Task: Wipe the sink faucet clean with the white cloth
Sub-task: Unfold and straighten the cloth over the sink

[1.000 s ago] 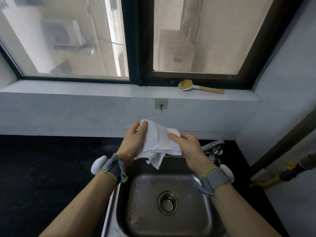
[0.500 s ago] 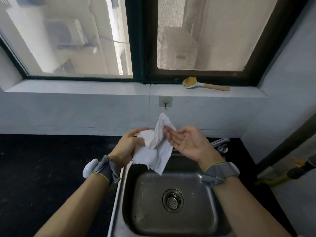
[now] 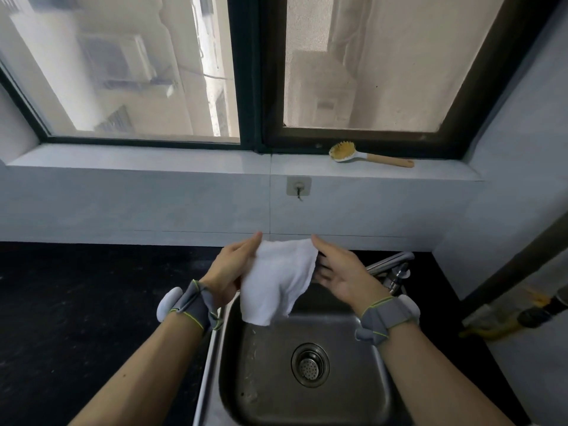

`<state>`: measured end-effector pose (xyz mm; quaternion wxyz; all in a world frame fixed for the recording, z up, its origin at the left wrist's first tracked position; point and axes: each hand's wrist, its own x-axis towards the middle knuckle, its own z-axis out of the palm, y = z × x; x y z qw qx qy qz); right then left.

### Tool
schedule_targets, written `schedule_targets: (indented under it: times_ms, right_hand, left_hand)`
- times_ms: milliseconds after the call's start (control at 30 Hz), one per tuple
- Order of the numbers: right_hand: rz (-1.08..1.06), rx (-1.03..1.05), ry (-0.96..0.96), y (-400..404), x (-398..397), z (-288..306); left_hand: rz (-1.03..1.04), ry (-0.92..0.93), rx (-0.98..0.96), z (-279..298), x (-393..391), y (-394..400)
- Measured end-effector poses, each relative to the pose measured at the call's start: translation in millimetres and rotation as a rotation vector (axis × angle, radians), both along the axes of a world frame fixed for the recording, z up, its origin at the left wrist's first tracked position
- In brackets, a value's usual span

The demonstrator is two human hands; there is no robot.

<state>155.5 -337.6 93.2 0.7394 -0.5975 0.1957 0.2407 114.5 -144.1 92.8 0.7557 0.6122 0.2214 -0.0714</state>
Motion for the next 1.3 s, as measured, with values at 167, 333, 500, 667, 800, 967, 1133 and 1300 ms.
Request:
schedule_targets:
  times_ms: [167, 333, 500, 667, 800, 967, 1133, 1300]
  right_hand:
    - [0.24, 0.127, 0.038, 14.3, -12.0, -15.3]
    - [0.154, -0.06, -0.114, 31.4, -9.8, -25.4]
    - [0.286, -0.345, -0.361, 47.6, -9.6, -35.1]
    - [0.634, -0.773, -0.593, 68.9, -24.1, -35.3]
    - [0.684, -0.798, -0.736, 93.0, -32.8, -40.7]
    - [0.673, -0.376, -0.452, 113.4, -33.8, -38.0]
    - [0.454, -0.125, -0.21, 148.3, -36.6, -61.0]
    - [0.337, -0.193, -0.188, 181.0, -50.3, -97.0]
  left_hand:
    - [0.039, 0.039, -0.06, -9.9, -4.0, 13.4]
    - [0.0, 0.021, 0.181, -19.3, -14.1, 35.8]
    - [-0.251, -0.077, 0.552, -21.8, -31.1, 57.2]
    - [-0.296, -0.127, 1.041, -23.8, -50.4, 69.7]
    - [-0.203, -0.125, 0.969, -27.8, -62.0, 86.4]
    - [0.021, -0.031, 0.699, -31.8, -75.2, 118.5]
    - [0.161, 0.03, 0.58, -50.5, -87.9, 146.2]
    - [0.236, 0.082, 0.686, -75.1, -92.8, 160.2]
